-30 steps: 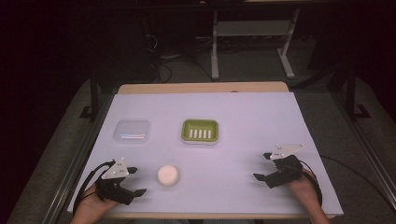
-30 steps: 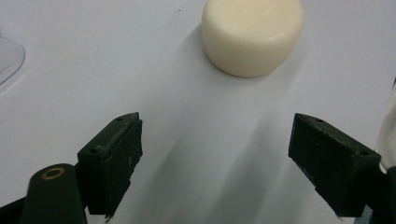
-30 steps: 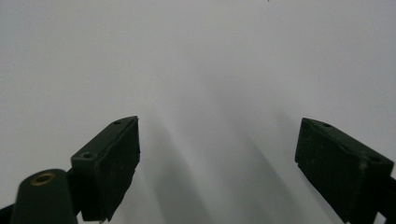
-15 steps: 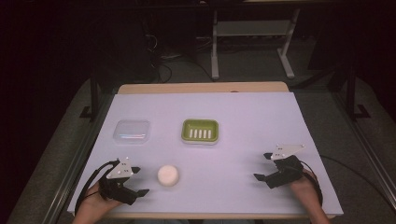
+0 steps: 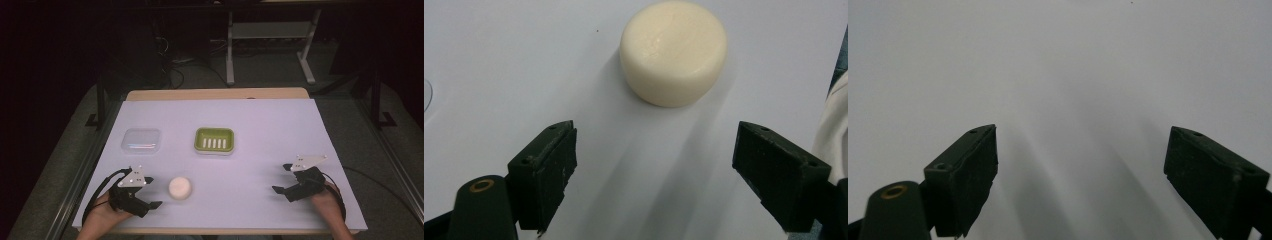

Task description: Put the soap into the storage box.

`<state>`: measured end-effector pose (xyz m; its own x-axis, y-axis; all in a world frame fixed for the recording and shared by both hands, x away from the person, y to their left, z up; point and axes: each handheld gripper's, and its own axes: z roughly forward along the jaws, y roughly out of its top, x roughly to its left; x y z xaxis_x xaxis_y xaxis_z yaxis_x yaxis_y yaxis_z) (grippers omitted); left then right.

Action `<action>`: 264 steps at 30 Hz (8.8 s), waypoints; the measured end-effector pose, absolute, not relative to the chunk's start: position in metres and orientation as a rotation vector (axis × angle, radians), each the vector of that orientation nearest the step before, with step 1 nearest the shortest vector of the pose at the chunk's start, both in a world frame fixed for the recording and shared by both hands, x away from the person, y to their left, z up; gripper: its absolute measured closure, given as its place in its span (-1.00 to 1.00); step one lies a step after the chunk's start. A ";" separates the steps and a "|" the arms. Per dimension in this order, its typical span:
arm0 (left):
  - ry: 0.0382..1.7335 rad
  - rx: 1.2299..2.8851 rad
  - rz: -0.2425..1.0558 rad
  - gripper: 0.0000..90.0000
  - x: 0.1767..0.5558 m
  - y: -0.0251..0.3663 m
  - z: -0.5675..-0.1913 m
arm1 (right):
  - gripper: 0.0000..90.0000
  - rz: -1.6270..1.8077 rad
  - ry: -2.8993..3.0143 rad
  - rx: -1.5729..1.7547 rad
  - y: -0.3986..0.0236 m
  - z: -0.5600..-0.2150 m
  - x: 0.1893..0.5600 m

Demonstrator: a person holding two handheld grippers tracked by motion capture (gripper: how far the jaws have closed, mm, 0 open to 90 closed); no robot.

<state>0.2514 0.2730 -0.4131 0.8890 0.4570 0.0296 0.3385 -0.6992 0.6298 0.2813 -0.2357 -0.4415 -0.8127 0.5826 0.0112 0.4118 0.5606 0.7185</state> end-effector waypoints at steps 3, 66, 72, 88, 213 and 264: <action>0.568 2.416 0.239 -0.61 0.252 0.270 -0.412 | -0.71 1.094 2.568 0.831 -0.235 -0.442 0.281; 0.450 2.572 0.202 -0.61 0.273 0.216 -0.403 | -0.71 1.103 2.585 0.797 -0.232 -0.441 0.280; 0.454 2.577 0.189 -0.61 0.275 0.212 -0.404 | -0.71 1.107 2.585 0.795 -0.232 -0.441 0.280; 0.435 2.620 0.177 -0.61 0.280 0.202 -0.410 | -0.71 1.102 2.591 0.790 -0.231 -0.441 0.280; 0.404 2.458 -0.070 -0.44 0.357 0.161 -0.363 | -0.71 1.176 2.562 0.758 -0.229 -0.435 0.277; 0.516 2.530 -0.024 -0.44 0.423 0.124 -0.370 | -0.71 1.207 2.537 0.776 -0.235 -0.434 0.277</action>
<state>0.4227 0.1239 -0.3702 0.9260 0.3569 -0.1228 0.3667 -0.7735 0.5169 0.2771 -0.2349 -0.4343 -0.8345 0.5506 0.0220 0.3644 0.5215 0.7715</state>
